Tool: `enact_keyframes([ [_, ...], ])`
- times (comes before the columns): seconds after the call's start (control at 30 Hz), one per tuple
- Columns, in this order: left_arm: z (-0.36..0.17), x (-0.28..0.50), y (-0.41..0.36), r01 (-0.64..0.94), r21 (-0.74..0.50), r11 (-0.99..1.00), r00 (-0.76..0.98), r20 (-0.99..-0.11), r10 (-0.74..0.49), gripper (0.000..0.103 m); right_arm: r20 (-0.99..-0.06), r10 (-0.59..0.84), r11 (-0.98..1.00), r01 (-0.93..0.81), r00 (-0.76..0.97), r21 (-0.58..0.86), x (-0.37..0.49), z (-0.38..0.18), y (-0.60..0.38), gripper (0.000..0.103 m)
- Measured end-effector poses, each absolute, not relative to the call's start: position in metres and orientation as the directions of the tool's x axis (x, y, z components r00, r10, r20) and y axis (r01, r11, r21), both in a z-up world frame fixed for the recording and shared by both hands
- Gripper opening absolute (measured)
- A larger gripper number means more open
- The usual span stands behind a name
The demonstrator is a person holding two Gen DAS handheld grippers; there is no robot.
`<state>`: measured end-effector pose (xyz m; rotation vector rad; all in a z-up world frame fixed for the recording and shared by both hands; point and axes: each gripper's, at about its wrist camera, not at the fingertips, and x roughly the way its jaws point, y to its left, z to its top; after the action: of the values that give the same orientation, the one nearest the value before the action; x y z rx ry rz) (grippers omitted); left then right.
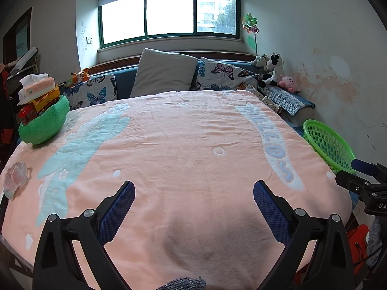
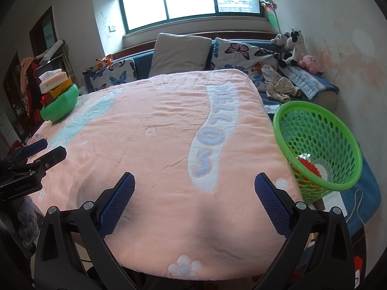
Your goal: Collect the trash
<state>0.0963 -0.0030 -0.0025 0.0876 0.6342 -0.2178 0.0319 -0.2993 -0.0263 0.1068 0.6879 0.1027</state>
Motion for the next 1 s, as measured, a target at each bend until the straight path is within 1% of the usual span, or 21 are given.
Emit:
enact_keyframes([
  [1.0,-0.0030,0.0966,-0.0023,0.203,0.006,0.979,0.790,-0.592,-0.160,0.095,-0.629,0.136,0.988,-0.062,0.765,0.139,0.0323,-0.0300,-0.2997,0.098],
])
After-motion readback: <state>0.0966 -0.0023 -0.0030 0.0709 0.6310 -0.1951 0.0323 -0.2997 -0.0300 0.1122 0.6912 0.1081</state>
